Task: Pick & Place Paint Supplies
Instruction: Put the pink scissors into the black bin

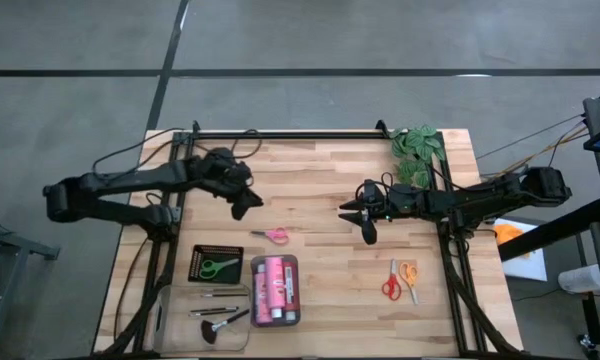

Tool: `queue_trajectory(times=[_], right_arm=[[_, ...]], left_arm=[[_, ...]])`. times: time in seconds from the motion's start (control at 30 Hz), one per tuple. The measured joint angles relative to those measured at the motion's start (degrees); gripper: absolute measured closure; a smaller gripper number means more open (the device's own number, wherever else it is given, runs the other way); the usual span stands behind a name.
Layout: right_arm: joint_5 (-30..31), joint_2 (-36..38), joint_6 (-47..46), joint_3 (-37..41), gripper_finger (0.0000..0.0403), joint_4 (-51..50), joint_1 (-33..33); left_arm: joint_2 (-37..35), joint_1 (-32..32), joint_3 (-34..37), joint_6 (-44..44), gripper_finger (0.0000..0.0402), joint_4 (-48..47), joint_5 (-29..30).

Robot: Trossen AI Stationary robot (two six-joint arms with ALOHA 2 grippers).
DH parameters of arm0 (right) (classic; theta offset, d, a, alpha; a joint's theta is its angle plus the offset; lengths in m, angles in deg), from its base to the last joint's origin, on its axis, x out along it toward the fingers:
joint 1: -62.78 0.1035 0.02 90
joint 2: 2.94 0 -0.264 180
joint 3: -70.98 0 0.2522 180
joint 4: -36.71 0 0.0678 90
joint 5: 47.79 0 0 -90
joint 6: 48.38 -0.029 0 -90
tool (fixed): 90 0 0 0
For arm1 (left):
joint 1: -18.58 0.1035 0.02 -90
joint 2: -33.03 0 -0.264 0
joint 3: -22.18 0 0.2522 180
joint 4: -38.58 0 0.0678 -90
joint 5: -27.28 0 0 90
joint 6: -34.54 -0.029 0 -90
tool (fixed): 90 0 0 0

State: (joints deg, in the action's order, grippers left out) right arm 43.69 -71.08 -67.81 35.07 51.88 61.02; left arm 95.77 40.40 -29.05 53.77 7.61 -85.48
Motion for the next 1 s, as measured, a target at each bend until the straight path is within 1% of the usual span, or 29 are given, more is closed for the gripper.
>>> queue_trajectory(times=[0.17, 0.23, 0.37, 0.53, 0.6, 0.7, 0.8, 0.87, 0.9, 1.0], right_arm=[[0.0, 0.0, 0.0, 0.0, 0.027, 0.0, 0.0], [0.0, 0.0, 0.0, 0.0, 0.027, 0.0, 0.0], [0.0, 0.0, 0.0, 0.0, 0.027, 0.0, 0.0], [0.0, 0.0, 0.0, 0.0, 0.027, 0.0, 0.0], [0.0, 0.0, 0.0, 0.0, 0.027, 0.0, 0.0], [0.0, 0.0, 0.0, 0.0, 0.027, 0.0, 0.0], [0.0, 0.0, 0.0, 0.1, 0.027, 0.0, 0.0], [0.0, 0.0, 0.0, 0.1, 0.027, 0.0, 0.0], [0.0, 0.0, 0.0, 0.1, 0.027, 0.0, 0.0], [0.0, 0.0, 0.0, 0.1, 0.027, -0.1, 0.0]], left_arm=[[8.5, -0.8, -3.9, -2.7, 0.0304, -0.2, -0.9], [11.8, -1.7, -5.3, -5.2, 0.0297, -0.3, -0.9], [18.4, -3.9, -8.1, -9.6, 0.0264, -0.2, -0.9], [25.6, -6.3, -11.1, -10.4, 0.0211, -0.2, -0.9], [28.1, -6.6, -12.1, -10.5, 0.0196, -0.2, -0.9], [31.2, -6.9, -13.1, -12.9, 0.0182, 0.8, -0.8], [33.3, -7.6, -13.3, -19.3, 0.018, 1.7, -0.6], [34.1, -8.7, -13.1, -23.2, 0.018, 1.7, 1.1], [34.2, -9.3, -13.0, -24.2, 0.018, 1.8, 3.0], [34.2, -11.5, -12.9, -24.9, 0.018, 1.8, 11.6]])
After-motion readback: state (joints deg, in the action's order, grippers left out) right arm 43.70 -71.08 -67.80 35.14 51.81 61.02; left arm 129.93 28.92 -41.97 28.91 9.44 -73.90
